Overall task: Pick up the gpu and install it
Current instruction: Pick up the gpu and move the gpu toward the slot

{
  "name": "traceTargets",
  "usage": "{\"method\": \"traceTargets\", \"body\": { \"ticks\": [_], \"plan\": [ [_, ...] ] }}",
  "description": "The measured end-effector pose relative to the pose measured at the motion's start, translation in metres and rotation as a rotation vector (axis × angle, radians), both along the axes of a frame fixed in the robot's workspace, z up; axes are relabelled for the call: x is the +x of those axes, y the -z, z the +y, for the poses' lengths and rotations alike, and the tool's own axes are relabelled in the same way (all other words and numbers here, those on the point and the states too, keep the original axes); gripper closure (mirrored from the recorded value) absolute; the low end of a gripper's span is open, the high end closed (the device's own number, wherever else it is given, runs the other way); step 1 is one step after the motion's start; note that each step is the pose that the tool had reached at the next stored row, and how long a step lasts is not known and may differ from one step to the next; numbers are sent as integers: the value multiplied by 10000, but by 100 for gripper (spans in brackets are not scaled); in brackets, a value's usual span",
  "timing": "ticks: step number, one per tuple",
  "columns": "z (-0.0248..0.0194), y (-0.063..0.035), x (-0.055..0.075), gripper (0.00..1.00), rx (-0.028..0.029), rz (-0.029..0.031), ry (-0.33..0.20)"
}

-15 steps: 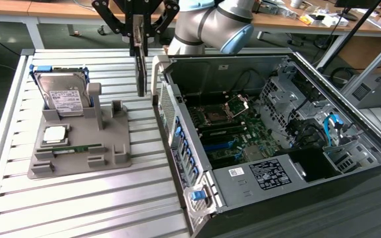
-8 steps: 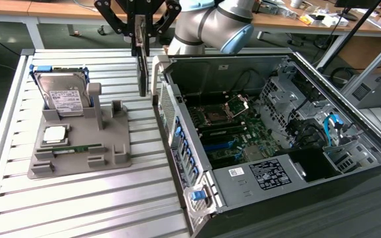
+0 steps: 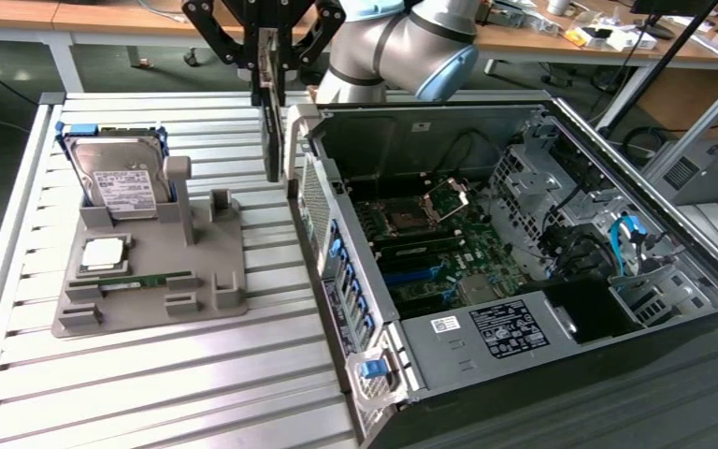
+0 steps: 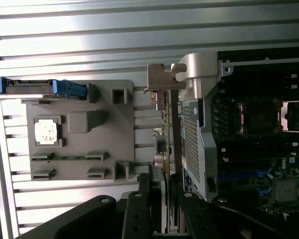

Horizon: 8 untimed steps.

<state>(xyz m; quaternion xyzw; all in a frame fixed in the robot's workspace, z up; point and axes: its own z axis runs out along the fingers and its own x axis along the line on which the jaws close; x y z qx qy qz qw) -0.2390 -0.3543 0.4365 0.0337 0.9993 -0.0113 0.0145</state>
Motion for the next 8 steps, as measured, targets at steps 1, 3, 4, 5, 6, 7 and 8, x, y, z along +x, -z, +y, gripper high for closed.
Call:
{"method": "traceTargets", "body": {
  "ticks": [1, 3, 4, 5, 6, 7, 8],
  "plan": [
    [0, 0, 2, 73, 0, 0, 1],
    [0, 0, 7, 73, 0, 0, 1],
    [0, 0, 8, 73, 0, 0, 1],
    [0, 0, 11, 73, 0, 0, 1],
    [0, 0, 14, 73, 0, 0, 0],
    [0, 0, 15, 73, 0, 0, 0],
    [0, 0, 19, 73, 0, 0, 0]
  ]
}}
